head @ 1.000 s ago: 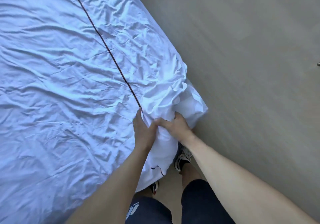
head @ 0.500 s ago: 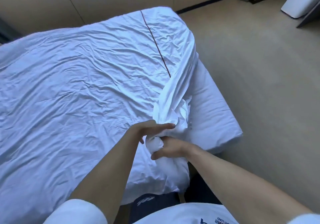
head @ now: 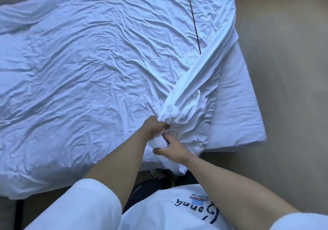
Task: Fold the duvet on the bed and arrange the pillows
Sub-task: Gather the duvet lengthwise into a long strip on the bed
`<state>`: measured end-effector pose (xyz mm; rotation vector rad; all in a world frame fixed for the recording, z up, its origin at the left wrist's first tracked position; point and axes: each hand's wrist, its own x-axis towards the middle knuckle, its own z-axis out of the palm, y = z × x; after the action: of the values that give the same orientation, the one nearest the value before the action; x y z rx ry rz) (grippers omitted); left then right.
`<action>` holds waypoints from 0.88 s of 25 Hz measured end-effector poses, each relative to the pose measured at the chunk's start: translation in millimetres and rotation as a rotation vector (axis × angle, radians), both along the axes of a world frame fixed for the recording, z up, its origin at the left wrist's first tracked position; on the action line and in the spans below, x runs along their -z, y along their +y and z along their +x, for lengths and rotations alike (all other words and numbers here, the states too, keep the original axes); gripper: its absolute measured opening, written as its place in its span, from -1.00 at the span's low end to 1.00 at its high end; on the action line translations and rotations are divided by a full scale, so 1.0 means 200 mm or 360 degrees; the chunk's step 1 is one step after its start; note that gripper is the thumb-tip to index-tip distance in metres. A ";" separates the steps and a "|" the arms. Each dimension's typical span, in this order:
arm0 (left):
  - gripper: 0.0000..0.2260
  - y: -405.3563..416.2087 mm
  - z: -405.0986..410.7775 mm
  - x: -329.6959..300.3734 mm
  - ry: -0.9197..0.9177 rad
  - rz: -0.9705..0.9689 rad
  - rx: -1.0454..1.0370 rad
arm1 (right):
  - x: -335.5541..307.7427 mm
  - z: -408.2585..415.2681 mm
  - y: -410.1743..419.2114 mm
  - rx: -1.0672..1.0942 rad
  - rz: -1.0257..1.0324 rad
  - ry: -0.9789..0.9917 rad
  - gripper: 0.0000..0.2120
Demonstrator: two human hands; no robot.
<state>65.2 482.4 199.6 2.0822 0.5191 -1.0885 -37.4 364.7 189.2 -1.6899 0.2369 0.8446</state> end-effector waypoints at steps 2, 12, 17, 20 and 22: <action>-0.72 0.09 -0.01 0.01 0.0126 -0.0279 -0.0244 | 0.01 -0.04 0.08 0.0112 -0.0114 -0.0123 -0.65; -0.81 1.23 -0.24 -0.04 0.0102 -0.1018 -0.0624 | -0.06 -0.09 1.12 -0.0295 -0.0653 -0.0510 -0.63; -0.83 2.35 -0.34 -0.10 -0.0104 -0.0826 -0.0733 | -0.18 -0.01 2.10 -0.0808 -0.0387 -0.0495 -0.76; -0.76 2.62 -0.65 0.07 -0.0065 -0.0215 -0.0771 | -0.13 -0.06 2.37 -0.1485 -0.0469 -0.0351 -0.74; -0.81 2.66 -0.84 0.25 0.0122 -0.0225 -0.0952 | 0.02 -0.17 2.42 -0.1763 -0.0623 -0.0168 -0.57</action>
<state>-102.0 1014.6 150.4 1.6071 0.9935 -0.8186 -71.9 848.7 186.1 -2.2192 -0.7283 1.5628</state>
